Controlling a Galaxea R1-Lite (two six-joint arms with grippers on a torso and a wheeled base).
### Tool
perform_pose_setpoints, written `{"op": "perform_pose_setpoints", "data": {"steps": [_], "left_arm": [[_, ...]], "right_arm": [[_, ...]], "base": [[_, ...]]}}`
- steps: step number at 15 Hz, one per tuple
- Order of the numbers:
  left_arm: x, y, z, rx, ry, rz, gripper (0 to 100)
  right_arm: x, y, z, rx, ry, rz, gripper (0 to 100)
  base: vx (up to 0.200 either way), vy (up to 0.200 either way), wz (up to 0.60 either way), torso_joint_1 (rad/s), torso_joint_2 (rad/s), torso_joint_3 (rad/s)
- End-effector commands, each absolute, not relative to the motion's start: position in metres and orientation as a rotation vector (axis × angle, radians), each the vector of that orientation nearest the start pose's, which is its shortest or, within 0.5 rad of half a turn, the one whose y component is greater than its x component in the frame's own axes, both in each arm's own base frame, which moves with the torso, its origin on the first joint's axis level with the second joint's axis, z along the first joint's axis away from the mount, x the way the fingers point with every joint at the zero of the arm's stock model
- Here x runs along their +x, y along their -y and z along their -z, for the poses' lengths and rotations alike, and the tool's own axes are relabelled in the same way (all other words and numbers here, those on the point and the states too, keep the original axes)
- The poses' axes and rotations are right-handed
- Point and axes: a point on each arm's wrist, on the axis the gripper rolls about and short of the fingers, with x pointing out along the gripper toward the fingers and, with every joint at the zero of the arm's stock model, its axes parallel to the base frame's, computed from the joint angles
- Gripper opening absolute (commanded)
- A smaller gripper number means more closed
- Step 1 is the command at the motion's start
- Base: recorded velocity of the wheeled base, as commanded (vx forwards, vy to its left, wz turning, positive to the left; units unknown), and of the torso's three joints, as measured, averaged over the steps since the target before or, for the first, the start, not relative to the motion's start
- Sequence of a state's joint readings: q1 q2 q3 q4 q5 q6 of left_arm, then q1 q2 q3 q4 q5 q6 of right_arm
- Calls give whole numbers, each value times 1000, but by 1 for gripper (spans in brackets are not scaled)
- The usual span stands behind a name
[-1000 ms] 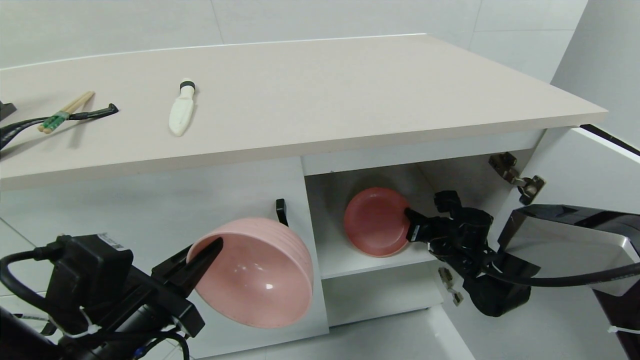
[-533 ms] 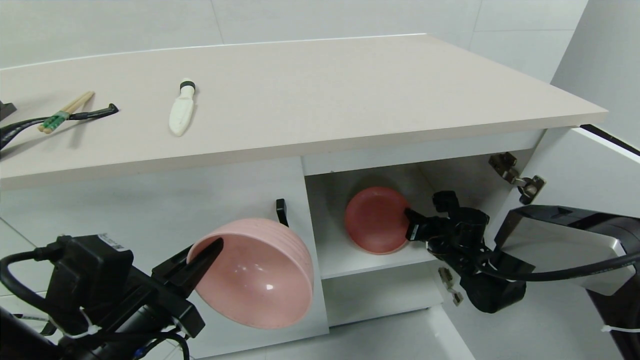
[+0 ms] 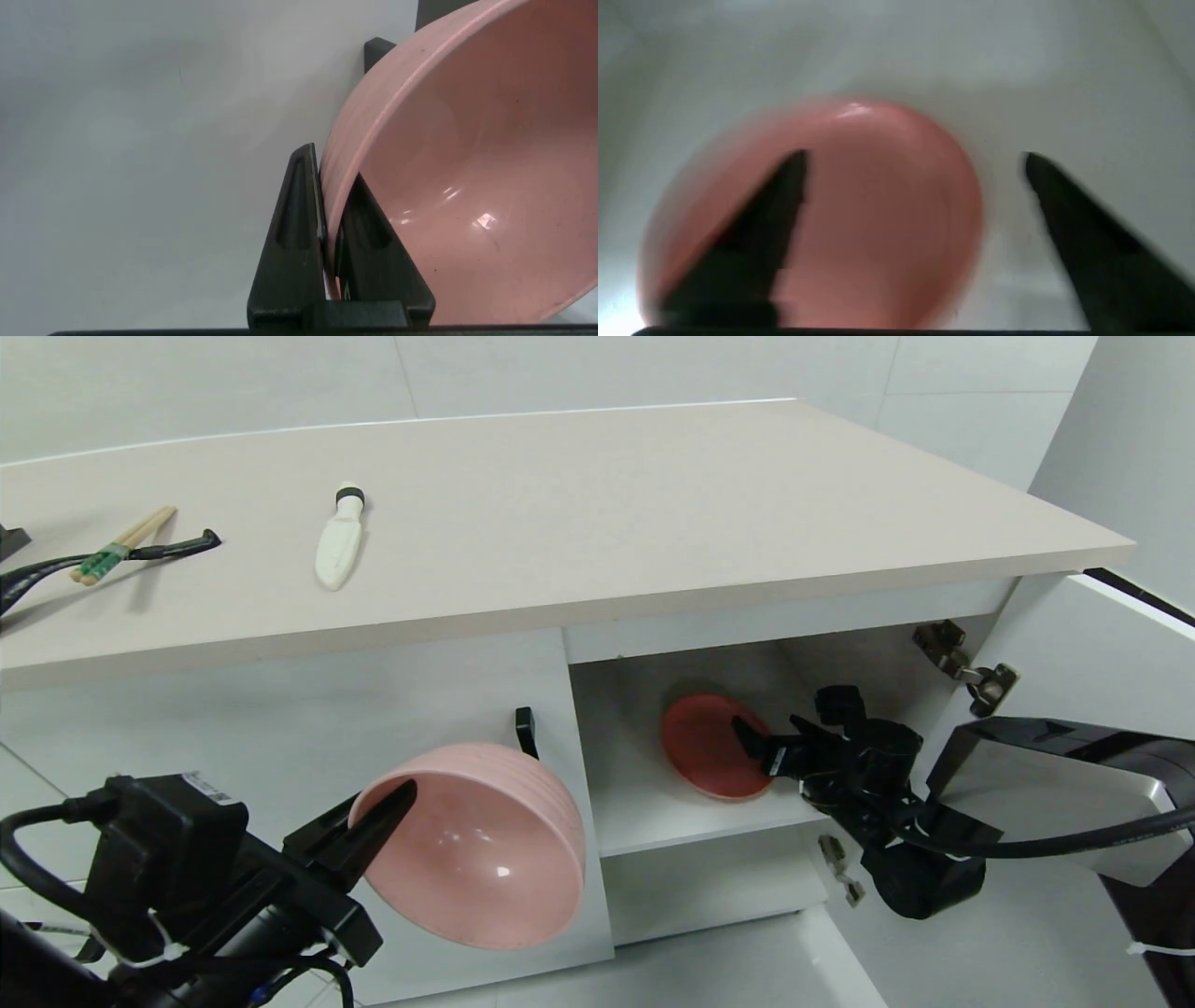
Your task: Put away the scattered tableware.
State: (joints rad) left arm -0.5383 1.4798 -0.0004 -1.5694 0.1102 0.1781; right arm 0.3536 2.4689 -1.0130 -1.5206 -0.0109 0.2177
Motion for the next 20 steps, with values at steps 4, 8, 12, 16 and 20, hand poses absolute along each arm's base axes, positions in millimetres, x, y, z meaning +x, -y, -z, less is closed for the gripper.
{"op": "perform_pose_setpoints", "data": {"steps": [4,8,12,16,20], "left_arm": [[141,86,-142,150,137,445,0],[136,94,-145,152,155,458,0],[133,111,-151,128,171,426,0],[143,140,-148,131,151,456,0],[146,186,-124,178,65,495,0]], "right_arm": [[323,-149,-97,189,64,-418,100],[254,-133,-115,136,13,-458,100],[236,-123,-123,40,42,-455,100],[217,-113,-123,-13,28,-449,100],[212,-111,-132,-29,67,-449,100]], "base": [[0,0,0,0,0,0],[0,0,0,0,0,0],[0,0,0,0,0,0],[0,0,0,0,0,0],[0,0,0,0,0,0]]}}
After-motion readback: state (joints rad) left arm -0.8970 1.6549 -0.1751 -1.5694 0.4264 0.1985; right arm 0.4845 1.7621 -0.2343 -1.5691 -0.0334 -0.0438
